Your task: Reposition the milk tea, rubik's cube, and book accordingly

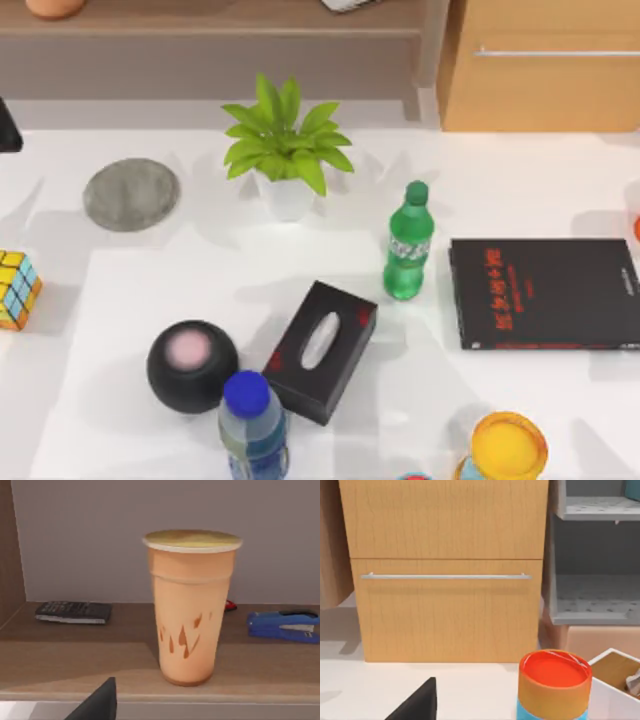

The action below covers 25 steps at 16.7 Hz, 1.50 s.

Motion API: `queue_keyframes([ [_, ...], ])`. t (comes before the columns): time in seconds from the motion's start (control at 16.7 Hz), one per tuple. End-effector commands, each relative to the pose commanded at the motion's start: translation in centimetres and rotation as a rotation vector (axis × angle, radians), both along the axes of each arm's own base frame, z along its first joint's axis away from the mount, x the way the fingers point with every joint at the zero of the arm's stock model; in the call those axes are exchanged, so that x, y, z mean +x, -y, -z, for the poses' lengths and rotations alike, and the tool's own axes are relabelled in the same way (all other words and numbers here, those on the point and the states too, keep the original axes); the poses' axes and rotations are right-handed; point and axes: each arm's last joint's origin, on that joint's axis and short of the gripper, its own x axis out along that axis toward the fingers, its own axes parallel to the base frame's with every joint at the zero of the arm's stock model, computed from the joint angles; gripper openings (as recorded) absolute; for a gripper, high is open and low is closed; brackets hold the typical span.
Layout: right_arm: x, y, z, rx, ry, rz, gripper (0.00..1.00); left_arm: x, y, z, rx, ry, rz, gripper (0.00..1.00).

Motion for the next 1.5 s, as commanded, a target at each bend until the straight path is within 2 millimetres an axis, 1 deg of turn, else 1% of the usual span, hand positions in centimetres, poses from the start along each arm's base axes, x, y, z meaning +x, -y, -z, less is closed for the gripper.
queue_keyframes([
  [0.06, 0.0, 0.0, 0.0, 0.0, 0.0, 0.0, 1.0, 1.9, 0.0, -0.1, 0.0, -0.012, 0.001, 1.0],
  [0.18, 0.0, 0.0, 0.0, 0.0, 0.0, 0.0, 1.0, 6.0, 0.0, 0.3, -0.001, -0.039, 0.003, 1.0],
  [0.36, 0.0, 0.0, 0.0, 0.0, 0.0, 0.0, 1.0, 11.6, 0.0, 2.3, -0.001, -0.072, 0.005, 1.0],
  [0.48, 0.0, 0.0, 0.0, 0.0, 0.0, 0.0, 1.0, 14.6, 0.0, 3.8, -0.001, -0.077, 0.006, 1.0],
  [0.6, 0.0, 0.0, 0.0, 0.0, 0.0, 0.0, 1.0, 16.7, 0.0, 4.9, -0.001, -0.066, 0.007, 1.0],
  [0.72, 0.0, 0.0, 0.0, 0.0, 0.0, 0.0, 1.0, 18.0, 0.0, 5.5, -0.001, -0.049, 0.008, 1.0],
  [0.78, 0.0, 0.0, 0.0, 0.0, 0.0, 0.0, 1.0, 18.3, 0.0, 5.6, -0.001, -0.042, 0.008, 1.0],
  [1.08, 0.0, 0.0, 0.0, 0.0, 0.0, 0.0, 1.0, 18.4, -0.1, 5.6, -0.001, -0.043, 0.006, 1.0],
  [1.2, 0.0, 0.0, 0.0, 0.0, 0.0, 0.0, 1.0, 18.8, -0.1, 5.7, -0.001, -0.043, 0.007, 1.0],
  [1.32, 0.0, 0.0, 0.0, 0.0, 0.0, 0.0, 1.0, 20.1, 0.0, 5.7, -0.001, -0.043, 0.008, 1.0],
  [1.5, 0.0, 0.0, 0.0, 0.0, 0.0, 0.0, 1.0, 22.9, 0.0, 5.5, -0.001, -0.038, 0.008, 1.0],
])
